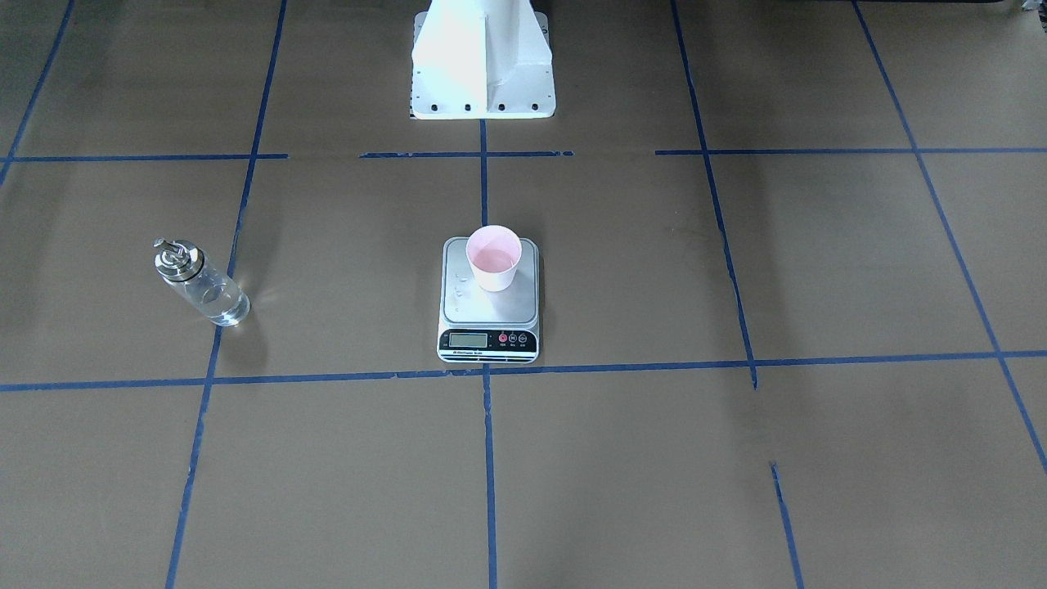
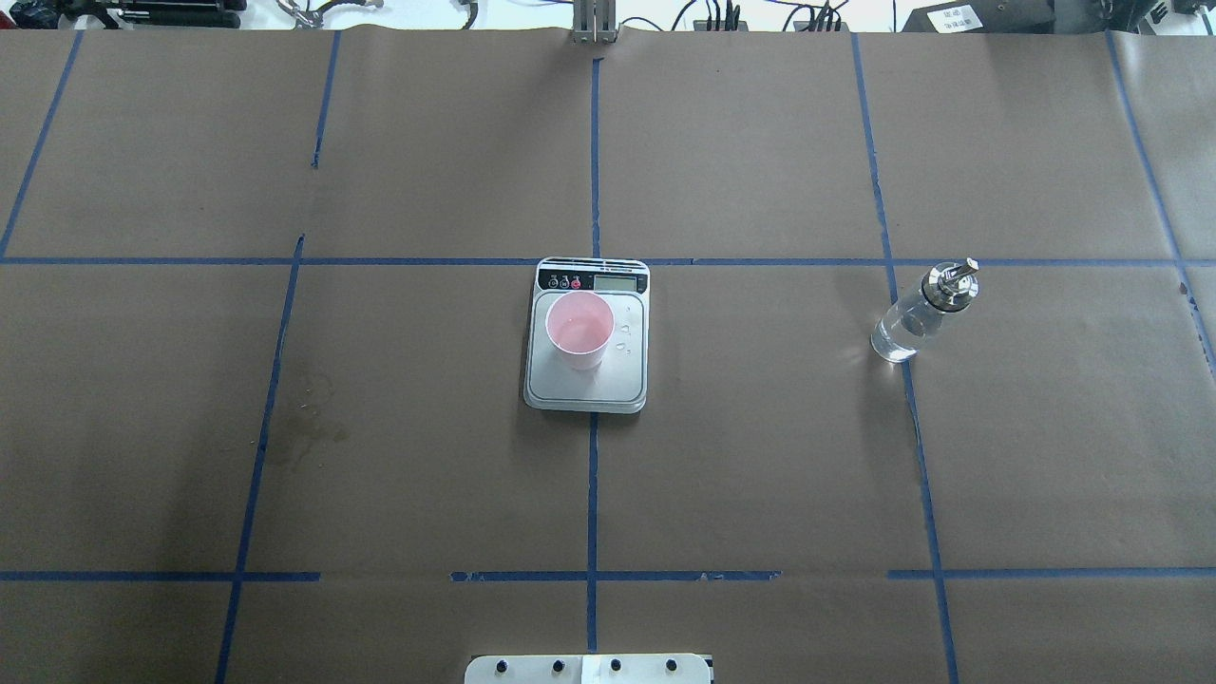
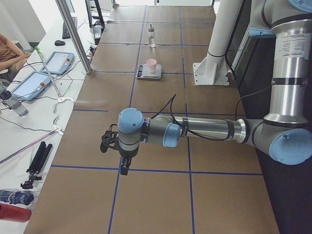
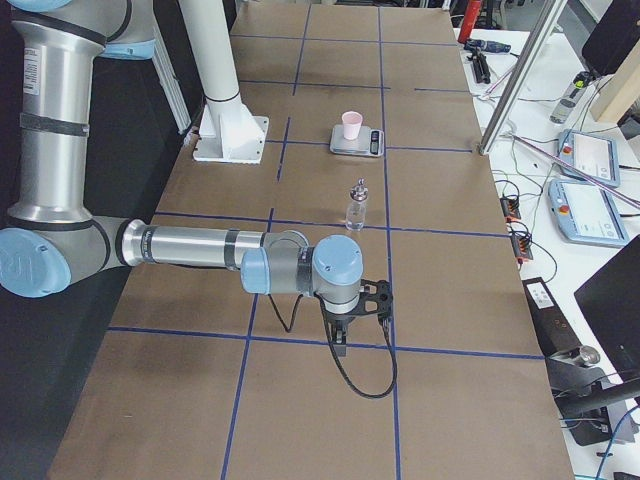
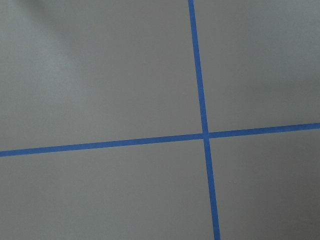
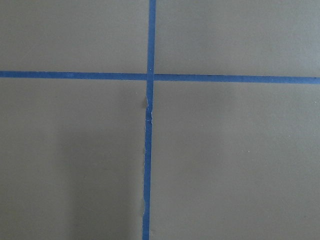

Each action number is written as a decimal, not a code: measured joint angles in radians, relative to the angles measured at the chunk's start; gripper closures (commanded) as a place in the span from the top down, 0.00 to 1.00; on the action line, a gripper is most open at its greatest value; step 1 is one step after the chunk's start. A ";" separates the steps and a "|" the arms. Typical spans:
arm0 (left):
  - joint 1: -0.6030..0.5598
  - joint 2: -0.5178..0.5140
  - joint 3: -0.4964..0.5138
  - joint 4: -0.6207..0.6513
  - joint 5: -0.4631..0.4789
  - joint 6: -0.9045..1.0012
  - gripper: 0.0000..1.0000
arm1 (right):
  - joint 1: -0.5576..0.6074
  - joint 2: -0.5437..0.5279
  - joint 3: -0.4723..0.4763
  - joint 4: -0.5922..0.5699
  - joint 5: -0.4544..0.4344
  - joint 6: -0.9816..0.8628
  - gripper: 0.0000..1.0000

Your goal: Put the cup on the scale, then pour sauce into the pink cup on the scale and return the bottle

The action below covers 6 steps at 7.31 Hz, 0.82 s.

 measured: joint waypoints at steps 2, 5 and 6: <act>0.010 -0.003 -0.001 0.056 0.001 0.048 1.00 | 0.000 0.000 0.000 0.000 0.000 0.000 1.00; 0.011 -0.004 -0.001 0.093 0.001 0.086 1.00 | 0.000 -0.004 -0.001 -0.002 0.003 0.001 1.00; 0.011 -0.003 -0.001 0.094 0.001 0.088 1.00 | 0.000 -0.006 -0.002 -0.002 0.003 0.001 1.00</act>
